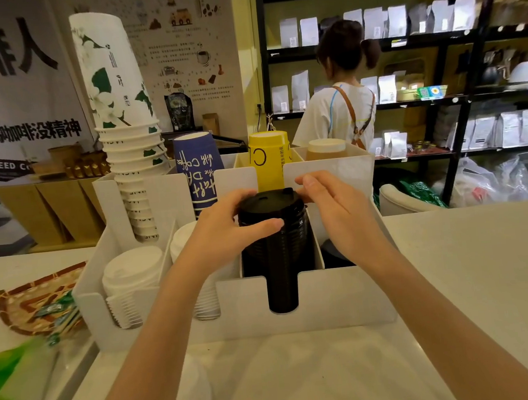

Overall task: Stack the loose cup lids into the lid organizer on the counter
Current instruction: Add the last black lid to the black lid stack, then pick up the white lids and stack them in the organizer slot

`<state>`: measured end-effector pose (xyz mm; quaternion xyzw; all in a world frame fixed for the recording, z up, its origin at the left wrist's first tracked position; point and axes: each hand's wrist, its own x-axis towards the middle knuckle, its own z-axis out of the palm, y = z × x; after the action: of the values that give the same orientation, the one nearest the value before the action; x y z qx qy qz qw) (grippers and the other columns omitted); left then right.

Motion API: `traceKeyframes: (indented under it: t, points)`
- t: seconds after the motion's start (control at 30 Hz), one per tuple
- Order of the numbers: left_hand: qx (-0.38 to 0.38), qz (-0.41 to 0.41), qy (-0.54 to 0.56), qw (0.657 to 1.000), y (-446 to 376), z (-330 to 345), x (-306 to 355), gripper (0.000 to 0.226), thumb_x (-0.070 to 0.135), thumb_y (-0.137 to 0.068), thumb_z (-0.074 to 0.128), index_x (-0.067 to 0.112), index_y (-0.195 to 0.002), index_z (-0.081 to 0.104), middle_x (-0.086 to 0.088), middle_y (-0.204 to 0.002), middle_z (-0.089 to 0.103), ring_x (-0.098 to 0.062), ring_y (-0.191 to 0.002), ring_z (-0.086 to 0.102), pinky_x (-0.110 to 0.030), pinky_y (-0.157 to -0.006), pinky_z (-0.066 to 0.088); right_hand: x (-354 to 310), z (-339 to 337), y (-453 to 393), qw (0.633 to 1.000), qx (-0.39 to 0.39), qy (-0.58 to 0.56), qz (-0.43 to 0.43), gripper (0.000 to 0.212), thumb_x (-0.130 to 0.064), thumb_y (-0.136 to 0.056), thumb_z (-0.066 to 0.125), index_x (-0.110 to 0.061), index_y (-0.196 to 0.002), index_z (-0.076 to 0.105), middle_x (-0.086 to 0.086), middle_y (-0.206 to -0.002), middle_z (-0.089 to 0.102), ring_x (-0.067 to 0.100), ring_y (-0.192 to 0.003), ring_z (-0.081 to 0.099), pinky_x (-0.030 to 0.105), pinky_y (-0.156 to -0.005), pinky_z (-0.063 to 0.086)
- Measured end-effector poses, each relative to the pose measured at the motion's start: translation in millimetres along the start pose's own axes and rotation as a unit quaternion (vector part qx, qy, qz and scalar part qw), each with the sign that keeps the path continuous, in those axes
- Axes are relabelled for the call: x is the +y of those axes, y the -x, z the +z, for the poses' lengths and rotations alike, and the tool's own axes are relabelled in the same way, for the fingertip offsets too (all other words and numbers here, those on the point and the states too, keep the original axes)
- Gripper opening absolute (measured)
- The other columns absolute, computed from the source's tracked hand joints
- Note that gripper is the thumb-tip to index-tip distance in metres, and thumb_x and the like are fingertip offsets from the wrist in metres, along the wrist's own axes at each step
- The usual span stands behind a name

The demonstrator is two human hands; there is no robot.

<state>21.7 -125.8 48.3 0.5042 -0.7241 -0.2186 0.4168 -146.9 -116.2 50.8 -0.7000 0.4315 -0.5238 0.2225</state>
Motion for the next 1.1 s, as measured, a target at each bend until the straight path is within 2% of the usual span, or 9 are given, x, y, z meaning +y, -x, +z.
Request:
traceKeyframes:
  t: [0.17, 0.3, 0.53, 0.67, 0.77, 0.83, 0.9, 0.97, 1.1]
  points:
    - [0.024, 0.025, -0.040, 0.999, 1, 3, 4, 0.063, 0.036, -0.067, 0.072, 0.022, -0.122, 0.047, 0.012, -0.109, 0.051, -0.004, -0.104, 0.046, -0.005, -0.073, 0.033, 3, 2, -3, 1.000, 0.004, 0.008, 0.007, 0.023, -0.031, -0.094, 0.034, -0.022, -0.095, 0.055, 0.022, -0.099, 0.067, 0.029, -0.095, 0.060, 0.041, -0.086, 0.044]
    - [0.029, 0.027, -0.057, 0.998, 1, 5, 5, 0.063, 0.037, -0.066, 0.073, 0.023, -0.122, 0.046, 0.011, -0.109, 0.053, -0.003, -0.101, 0.045, -0.004, -0.067, 0.031, 9, 2, -3, 1.000, 0.019, 0.008, 0.012, 0.034, -0.029, -0.094, 0.036, -0.005, -0.095, 0.059, 0.025, -0.097, 0.066, 0.033, -0.094, 0.060, 0.044, -0.086, 0.044]
    - [0.028, 0.008, -0.083, 0.996, 6, 5, 6, 0.066, 0.041, -0.069, 0.069, 0.021, -0.126, 0.044, 0.001, -0.126, 0.056, -0.004, -0.101, 0.042, -0.020, -0.082, 0.035, 12, 1, -6, 1.000, 0.015, -0.012, 0.016, 0.032, -0.027, -0.093, 0.037, -0.005, -0.096, 0.060, 0.021, -0.098, 0.066, 0.030, -0.096, 0.059, 0.040, -0.086, 0.045]
    - [0.019, 0.013, -0.104, 0.994, 10, 5, 10, 0.069, 0.039, -0.069, 0.070, 0.021, -0.129, 0.041, 0.004, -0.125, 0.049, -0.005, -0.109, 0.040, -0.020, -0.084, 0.031, 7, 1, -6, 0.998, 0.020, -0.041, 0.035, 0.025, -0.028, -0.093, 0.038, -0.018, -0.110, 0.054, -0.002, -0.106, 0.059, 0.014, -0.105, 0.054, 0.015, -0.082, 0.039]
    - [0.049, 0.031, -0.088, 0.994, 22, -3, 11, 0.063, 0.040, -0.071, 0.067, 0.026, -0.128, 0.042, 0.010, -0.131, 0.041, -0.006, -0.125, 0.033, -0.027, -0.099, 0.032, -6, 4, 3, 0.999, 0.041, -0.021, -0.010, 0.028, -0.027, -0.092, 0.042, -0.019, -0.116, 0.052, -0.007, -0.112, 0.055, 0.006, -0.106, 0.050, 0.009, -0.083, 0.037]
    - [0.074, 0.044, -0.051, 0.995, 35, -12, 9, 0.050, 0.038, -0.074, 0.065, 0.033, -0.120, 0.046, 0.015, -0.124, 0.047, -0.003, -0.118, 0.041, -0.028, -0.099, 0.037, -16, 9, 13, 0.997, 0.042, -0.038, -0.051, 0.024, -0.028, -0.090, 0.044, -0.022, -0.111, 0.054, -0.010, -0.105, 0.057, 0.001, -0.099, 0.053, 0.004, -0.079, 0.040]
    - [0.092, 0.061, -0.032, 0.993, 51, -24, 3, 0.036, 0.037, -0.076, 0.063, 0.038, -0.110, 0.051, 0.024, -0.108, 0.053, 0.004, -0.104, 0.051, -0.017, -0.086, 0.043, -23, 19, 27, 0.994, 0.009, -0.069, -0.079, 0.019, -0.029, -0.085, 0.043, -0.028, -0.100, 0.055, -0.015, -0.095, 0.059, 0.002, -0.092, 0.057, 0.005, -0.076, 0.044]
    - [0.101, 0.066, -0.038, 0.992, 70, -36, -5, 0.028, 0.042, -0.075, 0.058, 0.039, -0.102, 0.053, 0.026, -0.100, 0.057, 0.007, -0.097, 0.055, -0.012, -0.076, 0.048, -24, 33, 43, 0.991, -0.055, -0.087, -0.085, 0.016, -0.027, -0.084, 0.043, -0.033, -0.092, 0.055, -0.012, -0.090, 0.063, 0.009, -0.086, 0.061, 0.015, -0.073, 0.049]
    - [0.077, 0.012, -0.101, 0.992, 115, -47, -30, 0.045, 0.054, -0.066, 0.051, 0.038, -0.109, 0.050, 0.030, -0.102, 0.051, 0.007, -0.096, 0.052, -0.011, -0.076, 0.043, -12, 68, 74, 0.977, -0.207, -0.057, -0.020, 0.018, -0.029, -0.087, 0.047, -0.027, -0.099, 0.060, -0.009, -0.095, 0.065, 0.006, -0.088, 0.059, 0.019, -0.076, 0.046]
